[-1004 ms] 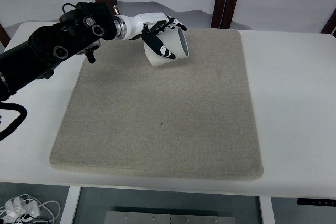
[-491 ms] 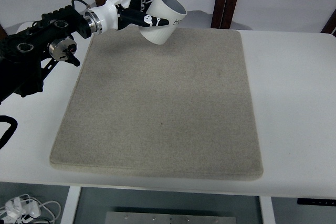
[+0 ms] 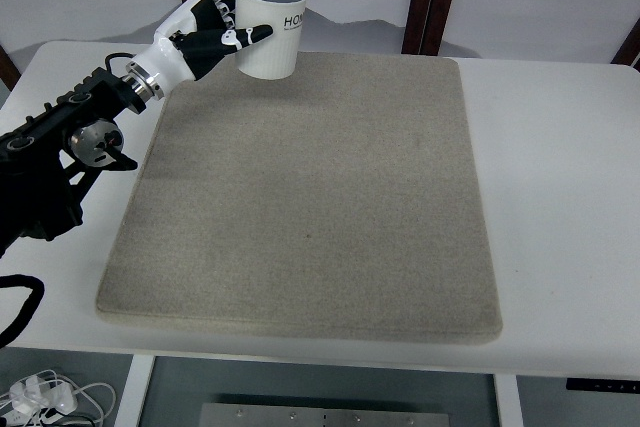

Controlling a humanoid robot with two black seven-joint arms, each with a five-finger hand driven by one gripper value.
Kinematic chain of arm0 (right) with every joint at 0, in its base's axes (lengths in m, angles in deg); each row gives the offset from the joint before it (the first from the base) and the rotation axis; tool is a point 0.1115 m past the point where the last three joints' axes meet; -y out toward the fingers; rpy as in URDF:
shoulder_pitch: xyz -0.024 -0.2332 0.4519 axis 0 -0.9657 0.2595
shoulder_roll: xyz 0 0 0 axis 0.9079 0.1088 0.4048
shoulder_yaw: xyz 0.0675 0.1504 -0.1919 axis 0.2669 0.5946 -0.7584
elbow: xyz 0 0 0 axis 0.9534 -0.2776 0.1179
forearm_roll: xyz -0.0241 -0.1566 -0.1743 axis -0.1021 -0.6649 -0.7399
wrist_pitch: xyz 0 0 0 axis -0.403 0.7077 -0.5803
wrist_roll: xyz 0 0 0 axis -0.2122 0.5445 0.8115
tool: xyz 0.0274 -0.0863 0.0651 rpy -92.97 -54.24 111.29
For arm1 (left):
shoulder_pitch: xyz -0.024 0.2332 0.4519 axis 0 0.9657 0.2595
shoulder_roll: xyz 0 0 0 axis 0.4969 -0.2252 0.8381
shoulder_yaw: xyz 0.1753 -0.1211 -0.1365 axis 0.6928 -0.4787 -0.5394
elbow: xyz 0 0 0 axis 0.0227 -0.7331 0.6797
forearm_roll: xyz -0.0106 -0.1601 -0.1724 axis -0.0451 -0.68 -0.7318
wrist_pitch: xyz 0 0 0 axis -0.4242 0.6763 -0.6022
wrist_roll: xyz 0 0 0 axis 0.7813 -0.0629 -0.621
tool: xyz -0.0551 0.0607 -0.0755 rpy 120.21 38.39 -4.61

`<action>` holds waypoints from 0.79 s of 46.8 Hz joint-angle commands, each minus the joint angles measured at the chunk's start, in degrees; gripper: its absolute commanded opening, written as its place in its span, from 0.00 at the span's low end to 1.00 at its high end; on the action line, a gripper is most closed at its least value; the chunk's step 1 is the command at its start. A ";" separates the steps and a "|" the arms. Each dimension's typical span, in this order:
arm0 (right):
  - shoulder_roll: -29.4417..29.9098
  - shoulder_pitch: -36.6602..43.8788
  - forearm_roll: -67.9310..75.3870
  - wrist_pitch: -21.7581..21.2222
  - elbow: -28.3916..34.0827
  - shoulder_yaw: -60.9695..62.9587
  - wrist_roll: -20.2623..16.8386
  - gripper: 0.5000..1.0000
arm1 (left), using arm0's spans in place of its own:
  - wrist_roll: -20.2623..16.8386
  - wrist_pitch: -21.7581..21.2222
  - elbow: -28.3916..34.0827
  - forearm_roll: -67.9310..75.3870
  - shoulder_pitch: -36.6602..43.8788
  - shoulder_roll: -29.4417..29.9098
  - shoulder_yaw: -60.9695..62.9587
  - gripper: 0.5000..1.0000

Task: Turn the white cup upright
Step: 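Lower the upright mug onto the mat with the left hand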

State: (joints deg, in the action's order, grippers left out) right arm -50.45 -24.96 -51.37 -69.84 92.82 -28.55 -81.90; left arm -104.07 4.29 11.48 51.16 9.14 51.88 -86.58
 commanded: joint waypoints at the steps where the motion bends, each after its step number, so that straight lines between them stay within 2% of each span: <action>1: 0.00 0.00 0.00 0.00 0.02 -0.04 0.01 0.90 | -2.79 1.41 1.83 -0.44 0.79 -0.61 0.09 0.32; 10: 0.00 0.00 0.00 0.00 -0.07 -0.04 0.01 0.90 | -11.34 2.30 3.94 0.00 2.90 -1.05 0.70 0.31; 37: 0.00 0.00 0.00 0.00 0.02 0.04 0.01 0.90 | -11.34 0.98 7.72 8.87 3.60 -2.19 4.22 0.28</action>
State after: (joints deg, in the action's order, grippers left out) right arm -50.45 -24.96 -51.37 -69.84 92.79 -28.58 -81.91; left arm -115.42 5.71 18.73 58.63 12.74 49.89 -82.45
